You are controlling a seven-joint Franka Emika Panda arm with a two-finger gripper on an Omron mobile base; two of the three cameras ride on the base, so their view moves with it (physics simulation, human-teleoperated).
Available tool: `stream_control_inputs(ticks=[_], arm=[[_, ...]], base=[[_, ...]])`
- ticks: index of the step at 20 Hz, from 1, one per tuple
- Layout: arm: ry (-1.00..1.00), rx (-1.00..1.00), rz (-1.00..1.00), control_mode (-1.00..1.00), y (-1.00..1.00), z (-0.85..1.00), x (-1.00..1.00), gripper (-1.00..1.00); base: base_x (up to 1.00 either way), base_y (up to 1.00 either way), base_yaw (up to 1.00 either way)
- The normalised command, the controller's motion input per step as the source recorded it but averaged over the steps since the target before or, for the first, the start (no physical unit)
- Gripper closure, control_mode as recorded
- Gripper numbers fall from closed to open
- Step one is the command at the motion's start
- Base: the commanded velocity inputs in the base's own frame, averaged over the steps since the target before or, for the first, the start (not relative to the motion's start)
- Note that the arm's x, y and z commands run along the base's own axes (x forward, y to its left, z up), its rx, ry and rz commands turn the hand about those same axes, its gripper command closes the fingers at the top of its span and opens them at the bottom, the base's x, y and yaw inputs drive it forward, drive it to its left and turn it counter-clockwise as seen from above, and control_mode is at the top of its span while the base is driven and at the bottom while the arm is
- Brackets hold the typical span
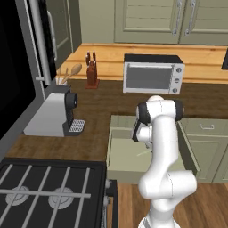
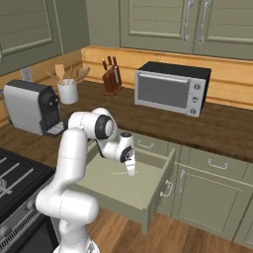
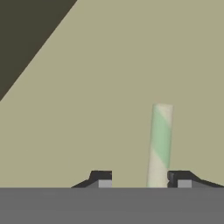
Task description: Take a straw from the drawer in front and place it inside the glass cup on the dining counter.
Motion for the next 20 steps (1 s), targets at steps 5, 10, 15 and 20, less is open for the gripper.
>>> stream_control_inputs(ticks=[5, 10, 15, 20], arm=[[-0.03, 0.00, -0.06, -1.00, -0.20, -0.75, -0.50, 1.00], [-0.08, 0.01, -0.06, -1.00, -0.22, -0.69, -0.48, 1.00], [-0.13, 0.00, -0.07, -1.00, -0.12, -0.39, -0.36, 1.00], [-0.06, 0.00, -0.06, -1.00, -0.01, -0.06, -0.21, 1.00]], base=[[0.00, 0.00, 0.00], [0.00, 0.00, 0.00], [0.00, 0.00, 0.00], [0.00, 0.00, 0.00]])
